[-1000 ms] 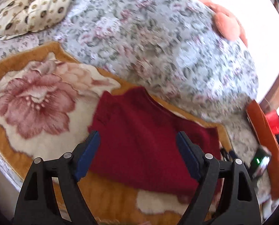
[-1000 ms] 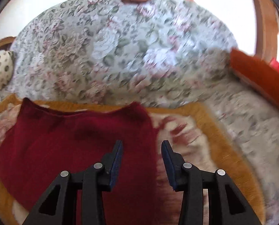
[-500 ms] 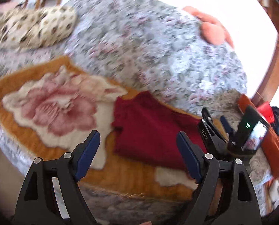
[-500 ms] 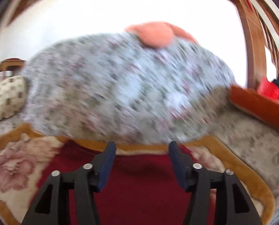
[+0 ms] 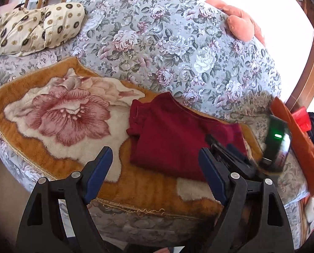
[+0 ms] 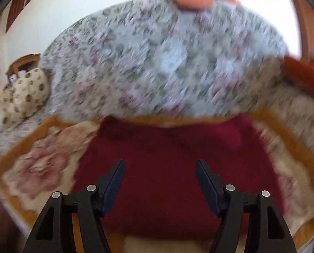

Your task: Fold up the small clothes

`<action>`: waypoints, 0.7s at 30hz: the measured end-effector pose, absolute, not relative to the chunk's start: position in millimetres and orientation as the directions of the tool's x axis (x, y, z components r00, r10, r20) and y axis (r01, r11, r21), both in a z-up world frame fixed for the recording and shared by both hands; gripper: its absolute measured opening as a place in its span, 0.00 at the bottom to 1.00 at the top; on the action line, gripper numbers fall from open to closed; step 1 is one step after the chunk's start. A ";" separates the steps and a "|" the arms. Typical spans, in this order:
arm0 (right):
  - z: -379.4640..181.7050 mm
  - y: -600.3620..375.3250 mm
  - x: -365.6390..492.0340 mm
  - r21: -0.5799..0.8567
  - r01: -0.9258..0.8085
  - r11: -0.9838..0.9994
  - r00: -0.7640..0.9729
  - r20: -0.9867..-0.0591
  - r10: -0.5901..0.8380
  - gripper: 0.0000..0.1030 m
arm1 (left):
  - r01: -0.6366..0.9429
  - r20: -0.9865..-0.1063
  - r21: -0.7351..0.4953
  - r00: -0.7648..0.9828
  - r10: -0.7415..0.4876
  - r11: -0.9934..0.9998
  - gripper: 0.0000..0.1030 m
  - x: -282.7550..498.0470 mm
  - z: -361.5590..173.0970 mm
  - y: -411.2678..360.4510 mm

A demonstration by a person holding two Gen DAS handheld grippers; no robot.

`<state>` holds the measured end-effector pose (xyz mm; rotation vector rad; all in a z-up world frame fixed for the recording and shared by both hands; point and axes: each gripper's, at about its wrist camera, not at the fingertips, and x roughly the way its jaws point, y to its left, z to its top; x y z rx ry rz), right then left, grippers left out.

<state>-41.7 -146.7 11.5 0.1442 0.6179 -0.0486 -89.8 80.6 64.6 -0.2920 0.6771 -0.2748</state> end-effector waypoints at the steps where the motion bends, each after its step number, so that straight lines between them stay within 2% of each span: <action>1: 11.9 -145.3 -48.7 0.202 0.063 0.977 0.801 -0.594 0.071 0.65 | 0.155 -0.559 -0.358 0.754 -0.344 0.921 0.81 -92.3 65.3 80.0; 2: 12.6 -138.4 -60.6 0.303 0.046 0.952 0.782 -0.604 0.154 0.65 | 0.160 -0.548 -0.359 0.761 -0.346 0.920 0.81 -95.4 66.0 78.8; 4: 12.7 -117.4 -74.0 0.317 -0.004 0.948 0.767 -0.607 0.206 0.65 | 0.157 -0.539 -0.336 0.776 -0.326 0.929 0.82 -98.6 67.1 77.2; 7: 13.5 -83.1 -89.0 0.170 -0.086 0.982 0.786 -0.594 0.172 0.65 | 0.125 -0.568 -0.356 0.758 -0.320 0.926 0.81 -91.7 61.7 82.4; 11: 9.7 -78.7 -89.3 0.085 -0.073 0.994 0.790 -0.603 0.109 0.65 | 0.110 -0.577 -0.353 0.756 -0.309 0.929 0.81 -85.2 54.6 84.9; 17: 3.1 -125.8 -57.8 0.019 0.034 0.999 0.775 -0.632 -0.014 0.65 | 0.093 -0.611 -0.375 0.724 -0.322 0.922 0.81 -68.1 35.7 78.6; 21: 1.5 -166.2 -36.7 0.030 0.074 0.997 0.783 -0.621 -0.039 0.65 | 0.118 -0.598 -0.374 0.728 -0.337 0.920 0.81 -62.3 27.0 65.6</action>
